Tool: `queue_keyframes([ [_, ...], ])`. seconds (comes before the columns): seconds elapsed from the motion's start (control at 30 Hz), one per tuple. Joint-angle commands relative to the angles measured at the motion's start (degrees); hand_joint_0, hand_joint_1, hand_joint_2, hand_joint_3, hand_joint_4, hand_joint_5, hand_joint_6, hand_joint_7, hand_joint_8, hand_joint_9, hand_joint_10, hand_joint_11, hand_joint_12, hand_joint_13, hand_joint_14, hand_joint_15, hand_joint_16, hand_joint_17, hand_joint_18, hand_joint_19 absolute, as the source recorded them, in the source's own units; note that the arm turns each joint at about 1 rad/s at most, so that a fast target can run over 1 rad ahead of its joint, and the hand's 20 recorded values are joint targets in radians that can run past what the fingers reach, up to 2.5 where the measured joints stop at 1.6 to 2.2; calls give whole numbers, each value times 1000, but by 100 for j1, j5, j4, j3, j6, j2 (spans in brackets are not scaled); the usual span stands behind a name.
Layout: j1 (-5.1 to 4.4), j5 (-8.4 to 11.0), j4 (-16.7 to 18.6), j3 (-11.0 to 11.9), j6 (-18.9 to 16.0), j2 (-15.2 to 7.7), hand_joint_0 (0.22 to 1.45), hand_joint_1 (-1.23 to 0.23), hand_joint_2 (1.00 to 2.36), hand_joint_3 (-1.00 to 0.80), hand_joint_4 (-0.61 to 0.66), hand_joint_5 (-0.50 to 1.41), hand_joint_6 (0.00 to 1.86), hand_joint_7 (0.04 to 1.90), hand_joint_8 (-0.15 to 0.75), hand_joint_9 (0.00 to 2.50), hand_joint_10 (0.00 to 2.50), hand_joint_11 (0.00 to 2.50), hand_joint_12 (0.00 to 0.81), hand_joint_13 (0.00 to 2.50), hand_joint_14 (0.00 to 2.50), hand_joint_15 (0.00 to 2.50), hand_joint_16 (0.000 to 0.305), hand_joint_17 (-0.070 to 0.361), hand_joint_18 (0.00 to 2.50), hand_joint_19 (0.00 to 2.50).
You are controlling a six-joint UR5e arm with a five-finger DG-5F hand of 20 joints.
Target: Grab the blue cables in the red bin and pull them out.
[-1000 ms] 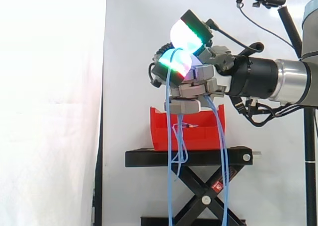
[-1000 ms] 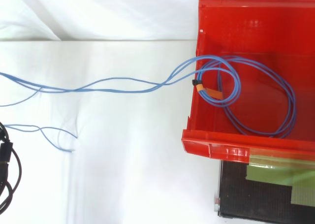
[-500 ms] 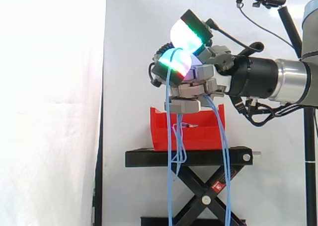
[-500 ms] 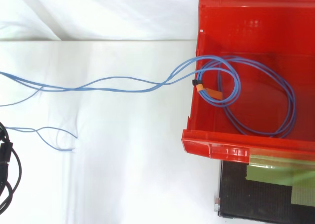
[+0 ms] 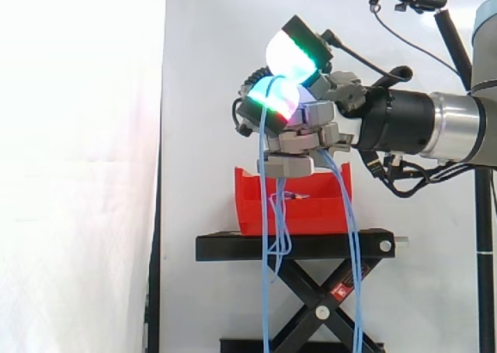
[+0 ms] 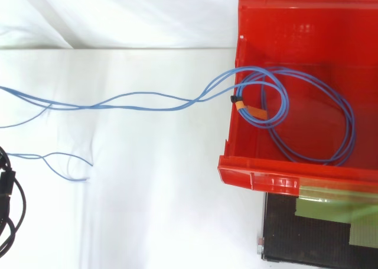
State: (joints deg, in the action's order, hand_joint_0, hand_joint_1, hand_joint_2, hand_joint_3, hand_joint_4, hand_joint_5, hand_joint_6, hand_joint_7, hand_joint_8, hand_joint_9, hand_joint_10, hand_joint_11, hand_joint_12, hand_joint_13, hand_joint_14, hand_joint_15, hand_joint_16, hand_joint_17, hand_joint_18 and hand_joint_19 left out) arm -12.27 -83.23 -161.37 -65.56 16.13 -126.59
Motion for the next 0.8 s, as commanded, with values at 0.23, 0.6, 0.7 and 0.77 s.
queue_keyframes([
  [0.23,5,0,0,-1,0,-6,989,-1054,1015,-537,150,726,1260,320,215,1616,187,1885,318,1496,792,1455,40,90,1176,1376],
  [0.6,-4,0,0,-1,0,3,989,-1053,1016,-535,150,726,1261,321,223,1614,201,1863,317,1496,804,1435,39,89,1174,1370],
  [0.7,-4,0,0,-1,0,3,988,-1053,1016,-530,150,726,1262,320,216,1611,204,1875,317,1495,806,1432,40,90,1171,1374],
  [0.77,-4,0,0,-1,0,3,988,-1053,1017,-531,150,726,1262,318,222,1610,208,1868,317,1496,808,1432,39,89,1173,1367],
])
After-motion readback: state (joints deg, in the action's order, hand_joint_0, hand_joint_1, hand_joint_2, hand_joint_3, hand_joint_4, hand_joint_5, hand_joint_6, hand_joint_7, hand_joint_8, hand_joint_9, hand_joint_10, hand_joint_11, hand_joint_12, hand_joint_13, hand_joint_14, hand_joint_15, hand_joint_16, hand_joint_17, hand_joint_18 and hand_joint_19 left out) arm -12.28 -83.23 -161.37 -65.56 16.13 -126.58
